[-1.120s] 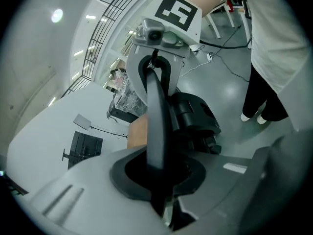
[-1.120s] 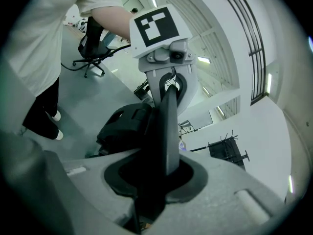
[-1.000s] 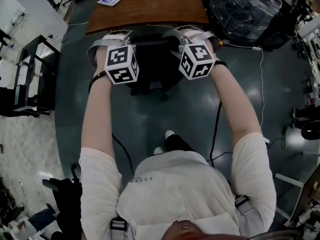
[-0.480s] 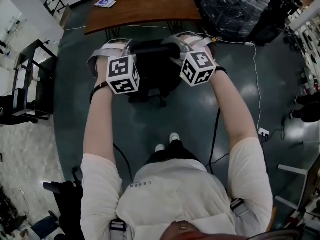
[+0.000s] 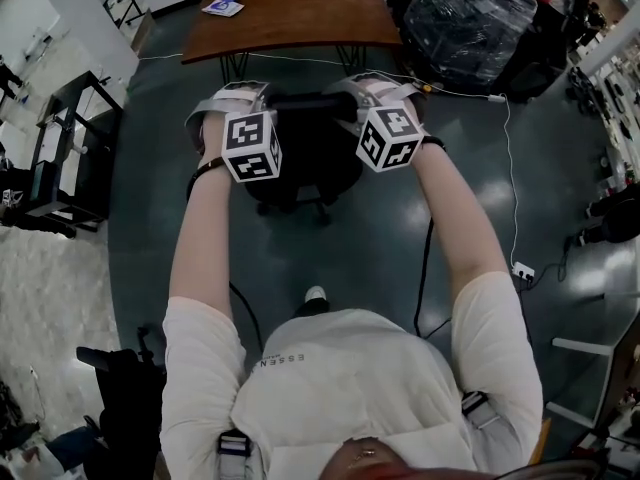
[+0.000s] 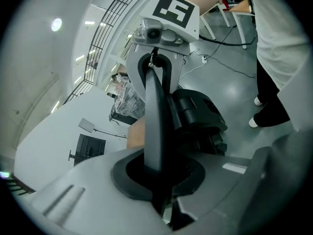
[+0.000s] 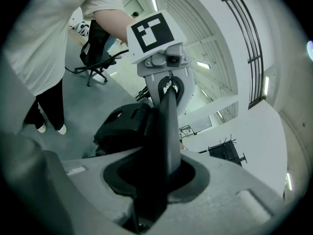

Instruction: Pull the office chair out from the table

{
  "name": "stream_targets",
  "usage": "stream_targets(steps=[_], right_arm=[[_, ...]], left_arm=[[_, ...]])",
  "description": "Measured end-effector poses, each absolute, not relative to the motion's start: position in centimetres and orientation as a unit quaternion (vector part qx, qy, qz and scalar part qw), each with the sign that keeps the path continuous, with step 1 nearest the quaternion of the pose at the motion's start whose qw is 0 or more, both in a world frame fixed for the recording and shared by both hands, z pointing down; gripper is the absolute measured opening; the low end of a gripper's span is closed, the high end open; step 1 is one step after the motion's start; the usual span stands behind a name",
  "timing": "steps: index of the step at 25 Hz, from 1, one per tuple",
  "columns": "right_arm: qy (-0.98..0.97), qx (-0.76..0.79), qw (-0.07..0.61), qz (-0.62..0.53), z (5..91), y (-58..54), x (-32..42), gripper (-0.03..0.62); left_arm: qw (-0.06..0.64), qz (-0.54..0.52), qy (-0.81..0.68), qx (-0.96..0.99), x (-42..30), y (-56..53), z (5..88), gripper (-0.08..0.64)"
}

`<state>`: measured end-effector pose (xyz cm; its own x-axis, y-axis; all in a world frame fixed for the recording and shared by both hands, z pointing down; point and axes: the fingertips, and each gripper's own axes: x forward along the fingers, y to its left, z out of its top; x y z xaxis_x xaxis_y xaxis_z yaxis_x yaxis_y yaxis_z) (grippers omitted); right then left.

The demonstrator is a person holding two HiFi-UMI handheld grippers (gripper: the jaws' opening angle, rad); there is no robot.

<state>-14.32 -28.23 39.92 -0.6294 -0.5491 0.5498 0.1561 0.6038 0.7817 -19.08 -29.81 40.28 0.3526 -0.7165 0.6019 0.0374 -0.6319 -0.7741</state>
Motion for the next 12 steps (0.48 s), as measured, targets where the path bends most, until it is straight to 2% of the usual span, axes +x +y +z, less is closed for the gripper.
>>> stream_targets(steps=[3,4,5,6,9,11,12], right_arm=[[-0.798,0.124,0.411,-0.422,39.6,-27.5,-14.4,0.106],[-0.799,0.123,0.411,-0.420,39.5,-27.2,-14.4,0.107],[-0.801,0.122,0.409,-0.419,39.3,-26.9,-14.3,0.109],[-0.806,0.121,0.402,-0.417,39.0,-26.5,-14.2,0.114],[-0.836,0.144,0.357,-0.392,37.2,-25.1,-13.7,0.199],[-0.841,0.169,0.334,-0.390,35.9,-23.5,-13.1,0.199],[-0.840,0.182,0.321,-0.397,35.3,-22.5,-12.8,0.199]], left_arm=[[0.337,-0.526,0.232,-0.746,-19.1,-28.9,40.3,0.056],[0.319,-0.521,0.231,-0.757,-19.0,-28.3,40.2,0.101],[0.302,-0.511,0.233,-0.770,-18.8,-27.6,39.8,0.196],[0.292,-0.501,0.238,-0.779,-18.7,-26.8,39.3,0.249],[0.292,-0.486,0.261,-0.781,-18.8,-24.3,38.0,0.268],[0.297,-0.467,0.283,-0.784,-18.8,-22.4,37.2,0.297],[0.297,-0.450,0.298,-0.788,-18.8,-21.5,36.6,0.270]])
